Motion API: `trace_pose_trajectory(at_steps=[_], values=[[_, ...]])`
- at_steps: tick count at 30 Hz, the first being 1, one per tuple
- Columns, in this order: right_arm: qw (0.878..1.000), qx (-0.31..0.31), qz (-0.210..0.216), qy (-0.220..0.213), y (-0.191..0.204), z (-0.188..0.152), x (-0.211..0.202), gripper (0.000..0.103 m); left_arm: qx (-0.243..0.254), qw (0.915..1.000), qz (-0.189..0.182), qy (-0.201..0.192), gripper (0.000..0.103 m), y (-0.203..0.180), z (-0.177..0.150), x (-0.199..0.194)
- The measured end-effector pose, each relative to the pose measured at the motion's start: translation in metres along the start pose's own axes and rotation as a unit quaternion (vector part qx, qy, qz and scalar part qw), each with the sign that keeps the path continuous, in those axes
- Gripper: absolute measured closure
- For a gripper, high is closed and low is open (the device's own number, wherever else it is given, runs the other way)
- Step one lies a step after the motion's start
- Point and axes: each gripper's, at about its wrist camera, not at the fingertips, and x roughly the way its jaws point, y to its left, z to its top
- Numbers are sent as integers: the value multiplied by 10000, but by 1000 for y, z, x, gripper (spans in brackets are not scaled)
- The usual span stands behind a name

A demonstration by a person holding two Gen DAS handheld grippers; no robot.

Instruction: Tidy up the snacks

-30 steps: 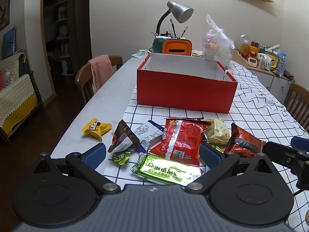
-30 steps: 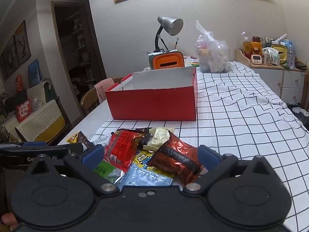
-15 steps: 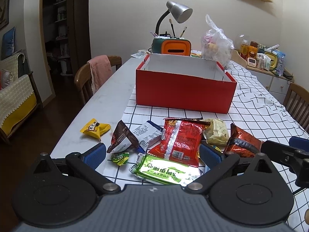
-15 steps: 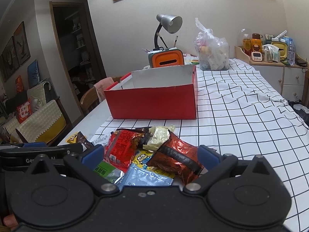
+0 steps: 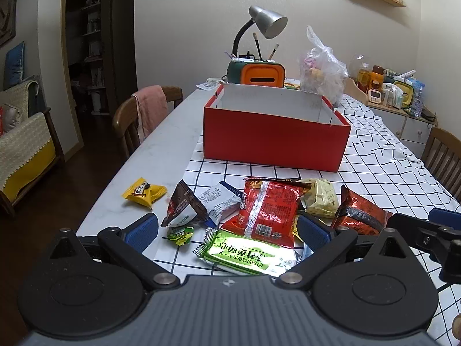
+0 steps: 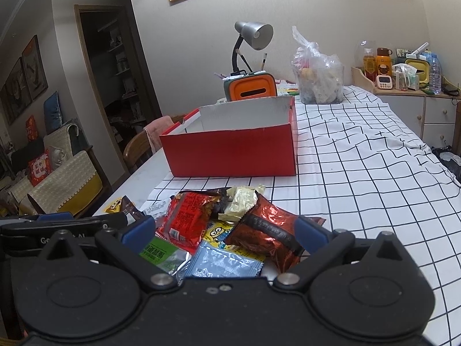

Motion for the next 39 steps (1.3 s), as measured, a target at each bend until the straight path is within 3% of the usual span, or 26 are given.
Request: trace_pose_trajectory(at_steps=[25,35,39], values=[[9999,5,49,-107,7,-5,-21,0,-95,9998,-94,-146,0,3,-6,-23],[9998,-156,93,-110,9,-2,-13,0,-279,9993,-240,19,0,11,-6,-6],[9997,-174,130,57,6,-3,-5,0,-86,9999,-116,50,0,10,-8,2]])
